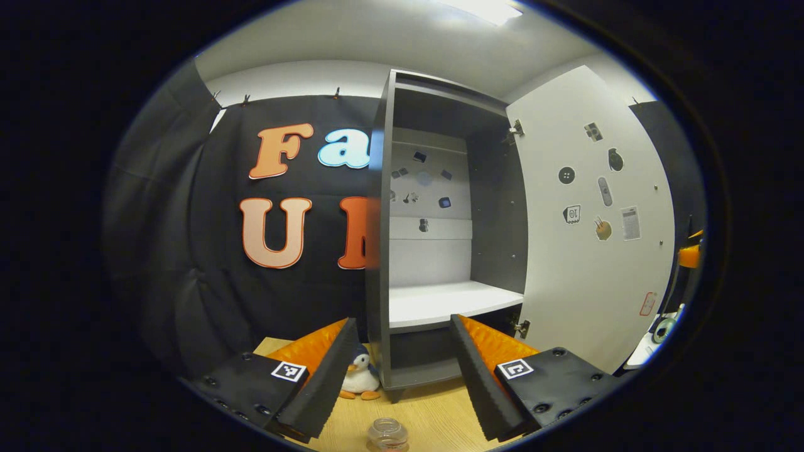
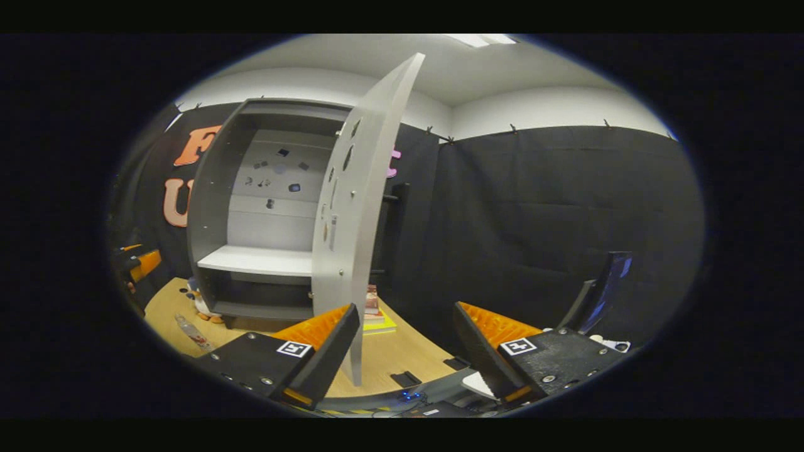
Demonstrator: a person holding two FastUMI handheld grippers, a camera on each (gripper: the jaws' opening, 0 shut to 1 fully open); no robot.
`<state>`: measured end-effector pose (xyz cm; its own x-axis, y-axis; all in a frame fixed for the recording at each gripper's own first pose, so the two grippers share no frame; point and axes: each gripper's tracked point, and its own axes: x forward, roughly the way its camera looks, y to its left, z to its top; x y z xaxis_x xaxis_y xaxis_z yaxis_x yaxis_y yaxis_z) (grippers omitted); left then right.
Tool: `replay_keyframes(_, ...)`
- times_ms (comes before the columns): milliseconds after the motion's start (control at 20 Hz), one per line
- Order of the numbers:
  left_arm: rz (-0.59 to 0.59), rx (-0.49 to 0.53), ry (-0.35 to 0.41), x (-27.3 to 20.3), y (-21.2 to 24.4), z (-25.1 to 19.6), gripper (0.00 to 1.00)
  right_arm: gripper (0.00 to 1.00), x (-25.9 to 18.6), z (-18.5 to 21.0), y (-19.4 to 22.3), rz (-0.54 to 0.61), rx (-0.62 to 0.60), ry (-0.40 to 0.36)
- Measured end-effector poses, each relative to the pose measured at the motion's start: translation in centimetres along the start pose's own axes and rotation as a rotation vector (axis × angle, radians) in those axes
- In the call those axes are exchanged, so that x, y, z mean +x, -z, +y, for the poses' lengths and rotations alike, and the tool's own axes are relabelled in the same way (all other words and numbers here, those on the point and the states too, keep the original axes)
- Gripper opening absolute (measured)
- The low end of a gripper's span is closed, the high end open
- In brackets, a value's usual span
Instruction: Open the cabinet door with the right hand, grasp the bottle in the cabinet with the left hand and place it on the coaster, then close the cabinet door with the right hand.
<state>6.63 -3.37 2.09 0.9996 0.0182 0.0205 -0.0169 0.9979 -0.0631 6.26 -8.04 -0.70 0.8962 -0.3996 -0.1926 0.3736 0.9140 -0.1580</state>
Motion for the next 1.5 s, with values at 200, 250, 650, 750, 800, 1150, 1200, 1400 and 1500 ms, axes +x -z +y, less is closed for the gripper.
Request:
replay_keyframes(200, 0.006, 0.002, -0.044, -0.6, -0.4, 0.6, 0.95, 0.94, 1.5, -2.1, -1.5, -0.043, 0.008, 0.018)
replay_keyframes(250, 0.007, 0.000, -0.053, -0.8, -0.5, 0.6, 0.95, 0.97, 1.9, -2.2, -2.0, -0.055, 0.017, 0.004)
replay_keyframes(650, 0.026, -0.019, -0.120, -2.9, -0.4, 0.8, 0.95, 0.93, 3.7, -0.1, -3.8, -0.100, 0.123, -0.190)
replay_keyframes(750, 0.023, -0.014, -0.120, -2.8, -0.6, 1.0, 0.95, 0.91, 3.5, 0.3, -4.1, -0.109, 0.130, -0.219)
replay_keyframes(800, 0.021, -0.011, -0.120, -2.8, -0.7, 1.1, 0.94, 0.90, 3.4, 0.6, -4.2, -0.112, 0.127, -0.221)
replay_keyframes(1150, -0.009, -0.009, -0.106, -2.4, -1.6, 2.3, 0.95, 0.89, 1.0, 6.3, -4.3, -0.124, 0.175, -0.372)
replay_keyframes(1200, -0.010, -0.006, -0.101, -2.3, -1.6, 2.5, 0.95, 0.93, 0.8, 7.3, -4.4, -0.128, 0.191, -0.389)
replay_keyframes(1400, -0.016, 0.014, -0.097, -2.2, -1.7, 3.7, 0.95, 0.89, 0.8, 9.5, -4.8, -0.138, 0.203, -0.407)
replay_keyframes(1500, -0.019, 0.010, -0.097, -2.2, -1.7, 4.2, 0.95, 0.89, 0.9, 10.1, -4.8, -0.139, 0.209, -0.432)
